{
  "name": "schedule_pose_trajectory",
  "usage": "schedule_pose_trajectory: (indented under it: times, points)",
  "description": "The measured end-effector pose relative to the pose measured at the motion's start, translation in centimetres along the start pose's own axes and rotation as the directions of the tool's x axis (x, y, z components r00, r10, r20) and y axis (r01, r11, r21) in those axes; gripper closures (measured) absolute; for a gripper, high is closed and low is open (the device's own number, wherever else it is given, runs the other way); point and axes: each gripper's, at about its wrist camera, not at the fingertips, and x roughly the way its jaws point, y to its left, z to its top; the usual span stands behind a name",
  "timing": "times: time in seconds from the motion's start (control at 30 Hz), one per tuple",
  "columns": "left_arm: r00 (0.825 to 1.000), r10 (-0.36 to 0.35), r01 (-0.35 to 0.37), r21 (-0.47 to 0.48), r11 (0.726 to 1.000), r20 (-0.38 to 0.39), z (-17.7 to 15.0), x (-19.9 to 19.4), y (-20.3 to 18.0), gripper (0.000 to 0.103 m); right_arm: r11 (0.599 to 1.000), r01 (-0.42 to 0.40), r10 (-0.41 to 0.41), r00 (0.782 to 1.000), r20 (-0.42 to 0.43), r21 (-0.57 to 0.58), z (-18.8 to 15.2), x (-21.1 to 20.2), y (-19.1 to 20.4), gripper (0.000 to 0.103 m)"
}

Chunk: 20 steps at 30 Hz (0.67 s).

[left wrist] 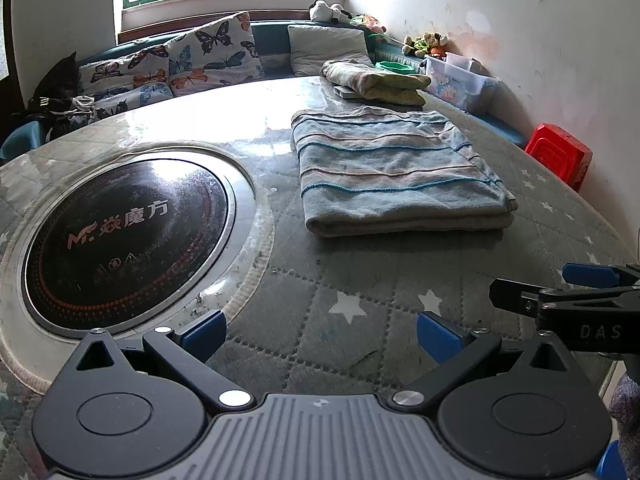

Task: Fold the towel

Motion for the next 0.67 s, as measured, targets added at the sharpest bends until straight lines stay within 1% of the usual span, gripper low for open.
schedule_pose_trajectory:
  times: [0.67]
  points:
    - [1.000,-0.016,0.016,0.002,1.000,-0.008,-0.25,0.19,-0.17,0.000,1.000,0.024,-0.023,1.000,-0.007,0.015,-0.26,0.48,0.20,0.000]
